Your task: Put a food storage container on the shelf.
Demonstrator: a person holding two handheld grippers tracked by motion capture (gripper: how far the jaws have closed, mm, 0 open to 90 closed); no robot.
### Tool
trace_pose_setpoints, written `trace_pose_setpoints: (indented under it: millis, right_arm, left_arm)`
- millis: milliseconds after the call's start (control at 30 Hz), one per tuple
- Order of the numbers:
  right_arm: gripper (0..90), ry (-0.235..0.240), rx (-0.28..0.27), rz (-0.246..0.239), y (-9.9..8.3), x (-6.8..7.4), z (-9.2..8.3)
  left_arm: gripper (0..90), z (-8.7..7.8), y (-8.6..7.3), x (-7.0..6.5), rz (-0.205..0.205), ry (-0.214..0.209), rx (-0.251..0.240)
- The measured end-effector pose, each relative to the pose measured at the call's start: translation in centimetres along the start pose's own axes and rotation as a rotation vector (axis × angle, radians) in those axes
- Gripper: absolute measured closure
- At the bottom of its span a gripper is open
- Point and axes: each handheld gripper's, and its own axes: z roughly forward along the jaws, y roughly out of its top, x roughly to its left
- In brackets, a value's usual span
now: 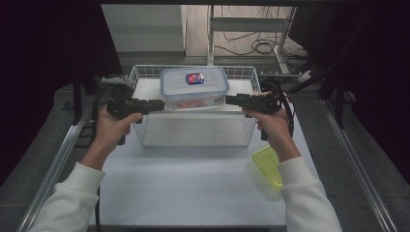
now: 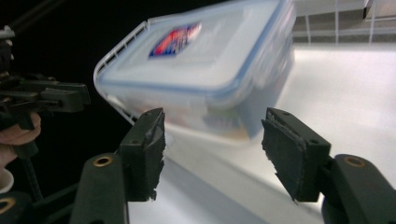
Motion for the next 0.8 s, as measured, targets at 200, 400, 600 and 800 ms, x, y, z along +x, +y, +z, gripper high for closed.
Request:
trace_pose_setpoints:
  millis: [200,400,600,800]
  right_arm:
    - [33.2,0.008,0.008,-0.025,-2.0,0.1,-0.4]
    - [31.7,0.012,-0.003,-0.037,-5.6,0.3,-1.6]
    - [31.2,0.040,-0.013,-0.031,-8.8,0.5,-3.0]
    - [31.1,0.010,0.034,-0.079,-13.0,0.5,-3.3]
  left_arm:
    - [88.3,2.3,-0.7,-0.1,0.010,-0.003,0.062]
    - [90.0,3.8,-0.8,0.5,-0.013,0.026,0.073]
    - [90.0,4.4,-0.6,0.9,-0.035,0.033,0.076]
    - [90.0,4.6,-0.3,1.0,-0.046,0.056,0.073]
